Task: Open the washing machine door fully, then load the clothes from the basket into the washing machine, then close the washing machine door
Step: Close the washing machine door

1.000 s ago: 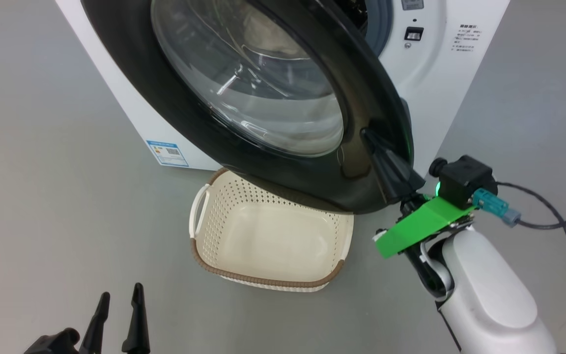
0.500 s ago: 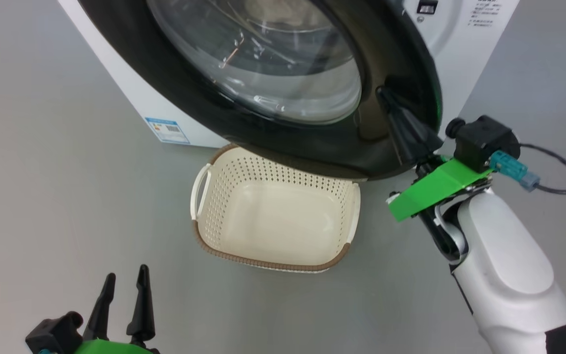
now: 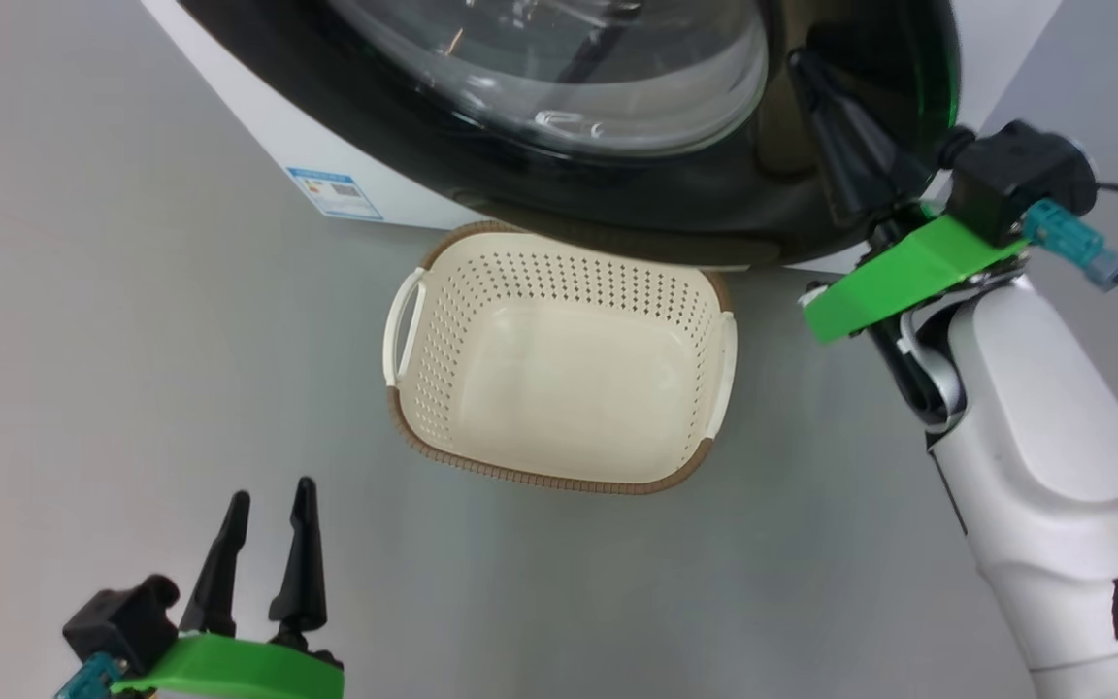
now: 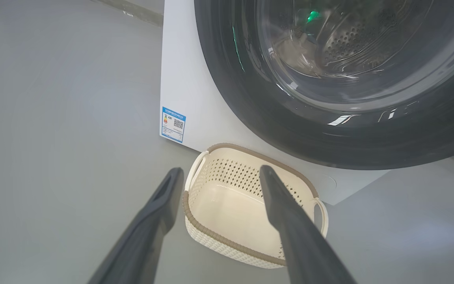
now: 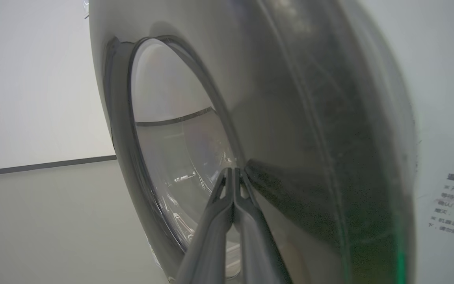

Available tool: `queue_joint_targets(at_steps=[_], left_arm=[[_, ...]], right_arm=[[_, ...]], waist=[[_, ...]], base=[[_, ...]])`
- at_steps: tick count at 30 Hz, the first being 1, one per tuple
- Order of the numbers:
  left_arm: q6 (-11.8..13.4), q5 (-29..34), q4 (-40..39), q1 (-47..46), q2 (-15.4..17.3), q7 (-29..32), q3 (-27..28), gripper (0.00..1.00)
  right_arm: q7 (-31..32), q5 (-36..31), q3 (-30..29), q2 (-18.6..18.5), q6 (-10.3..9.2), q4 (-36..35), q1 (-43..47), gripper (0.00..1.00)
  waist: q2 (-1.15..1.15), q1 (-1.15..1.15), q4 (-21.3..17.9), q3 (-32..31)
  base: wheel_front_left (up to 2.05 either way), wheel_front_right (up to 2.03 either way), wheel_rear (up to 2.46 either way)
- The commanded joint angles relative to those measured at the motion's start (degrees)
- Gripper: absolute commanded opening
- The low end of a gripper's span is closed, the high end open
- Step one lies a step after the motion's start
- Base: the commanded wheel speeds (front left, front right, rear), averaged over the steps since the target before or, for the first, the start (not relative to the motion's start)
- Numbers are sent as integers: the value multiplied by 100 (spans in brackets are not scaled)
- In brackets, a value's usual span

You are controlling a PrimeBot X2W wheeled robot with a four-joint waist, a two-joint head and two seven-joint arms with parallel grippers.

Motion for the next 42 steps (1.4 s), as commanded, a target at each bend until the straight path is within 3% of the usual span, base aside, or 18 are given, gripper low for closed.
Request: queue_joint_targets(at_steps=[1, 11, 23, 38, 39, 42], left_arm=[[-15, -43, -170, -187, 72, -37, 153, 100], [-15, -138, -250, -316, 123, -37, -40, 100], [-15, -184, -216, -348, 113, -37, -272, 100], [-15, -82, -288, -88, 83, -37, 149, 100], [-15, -84, -278, -50, 81, -37, 204, 100], [-15, -68, -233, 77, 77, -37, 360, 100]], right_arm=[[-26, -48, -10, 56, 8, -98, -147, 0], [-26, -316, -355, -163, 8, 279, -905, 0], [-26, -920, -1365, -211, 8, 942, -1328, 0], [-26, -457, -390, -126, 8, 9, 76, 0], [-26, -400, -347, -119, 8, -101, 224, 10], [-26, -244, -293, -88, 8, -478, 698, 63]], waist=[[0, 0, 66, 93], [0, 0, 288, 335], [0, 0, 499, 253], [0, 0, -61, -649], [0, 0, -118, -743], [0, 0, -306, -1040]], base=[[0, 0, 0], [0, 0, 0], [0, 0, 0], [0, 0, 0], [0, 0, 0], [0, 0, 0]])
